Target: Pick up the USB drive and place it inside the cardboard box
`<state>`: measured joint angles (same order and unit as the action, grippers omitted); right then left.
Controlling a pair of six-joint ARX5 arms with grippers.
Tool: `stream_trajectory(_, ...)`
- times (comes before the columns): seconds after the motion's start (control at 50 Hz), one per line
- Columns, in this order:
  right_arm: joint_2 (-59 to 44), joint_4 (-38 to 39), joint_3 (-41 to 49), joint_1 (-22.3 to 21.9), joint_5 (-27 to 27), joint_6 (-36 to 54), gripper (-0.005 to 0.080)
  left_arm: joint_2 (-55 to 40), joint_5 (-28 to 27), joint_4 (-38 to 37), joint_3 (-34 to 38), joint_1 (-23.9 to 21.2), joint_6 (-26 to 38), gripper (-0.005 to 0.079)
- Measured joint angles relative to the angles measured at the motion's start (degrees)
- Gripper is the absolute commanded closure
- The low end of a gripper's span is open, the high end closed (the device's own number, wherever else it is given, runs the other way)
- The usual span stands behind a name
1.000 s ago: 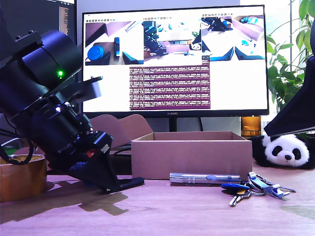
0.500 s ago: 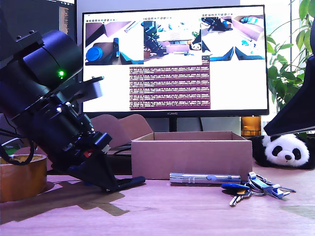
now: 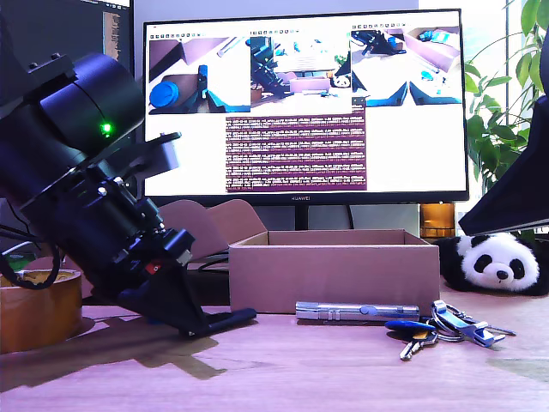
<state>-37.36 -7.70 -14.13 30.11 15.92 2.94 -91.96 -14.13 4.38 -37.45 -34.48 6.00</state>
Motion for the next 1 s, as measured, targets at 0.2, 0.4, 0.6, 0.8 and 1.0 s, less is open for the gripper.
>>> stream_trajectory(0.2,0.0,0.0,0.0,0.0,0.0,0.0,0.0765,2.2,-2.3,-3.9,0.0,-0.4,0.3,0.0705)
stream_trajectory(0.4,0.0,0.0,0.0,0.0,0.0,0.0,0.0765,8.4,-4.5,-4.0,0.0,-2.8,1.6,0.0705)
stream_trajectory(0.6,0.0,0.0,0.0,0.0,0.0,0.0,0.0765,13.2,-5.2,-2.1,0.0,-4.9,1.7,0.0705)
stream_trajectory(0.8,0.0,0.0,0.0,0.0,0.0,0.0,0.0765,13.6,-4.9,3.5,-0.7,-5.6,1.2,0.0706)
stream_trajectory(1.0,0.0,0.0,0.0,0.0,0.0,0.0,0.0765,13.0,-2.3,10.4,-5.4,-6.6,-3.3,0.0706)
